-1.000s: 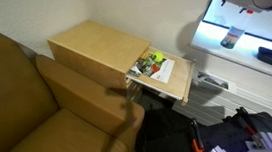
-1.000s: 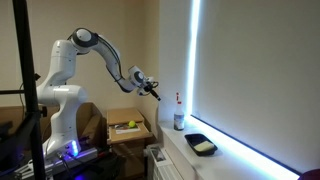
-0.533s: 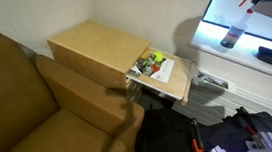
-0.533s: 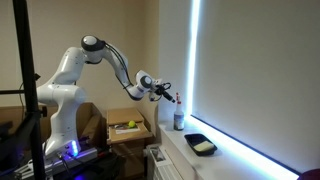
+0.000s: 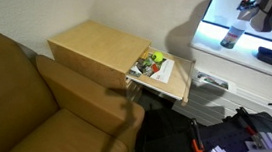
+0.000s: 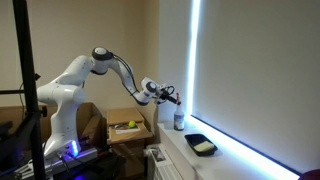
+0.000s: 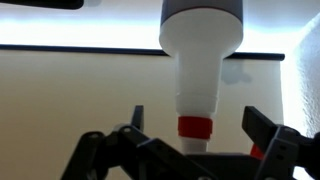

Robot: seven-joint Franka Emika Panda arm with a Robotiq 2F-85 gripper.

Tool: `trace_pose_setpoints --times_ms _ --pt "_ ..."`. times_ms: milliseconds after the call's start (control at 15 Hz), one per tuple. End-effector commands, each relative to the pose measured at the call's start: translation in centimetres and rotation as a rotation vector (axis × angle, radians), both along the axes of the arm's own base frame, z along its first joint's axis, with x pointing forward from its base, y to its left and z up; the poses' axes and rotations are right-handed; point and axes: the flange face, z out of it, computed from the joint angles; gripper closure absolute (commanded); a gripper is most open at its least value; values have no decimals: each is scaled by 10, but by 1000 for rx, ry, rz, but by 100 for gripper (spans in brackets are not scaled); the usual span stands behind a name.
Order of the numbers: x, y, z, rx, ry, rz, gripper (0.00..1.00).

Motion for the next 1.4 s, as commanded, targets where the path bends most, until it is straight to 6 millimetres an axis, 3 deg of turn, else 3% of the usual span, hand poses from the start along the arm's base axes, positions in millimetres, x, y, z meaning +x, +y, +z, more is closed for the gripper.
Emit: trace_pose_setpoints --times_ms 0,200,267,333,467,867,1067,1333 --pt "1 -2 -1 -24 -3 -4 0" --pt "21 -1 13 -34 -80 -25 0" --pt "24 -1 15 -51 -90 -32 5" --pt "25 -1 15 -53 -98 -37 26" --pt "24 -3 15 -66 -106 -56 31" --pt "13 -8 13 -80 -94 -88 73" --pt "6 -8 23 -34 -116 -95 93" --pt "-14 -3 51 46 -160 -84 92"
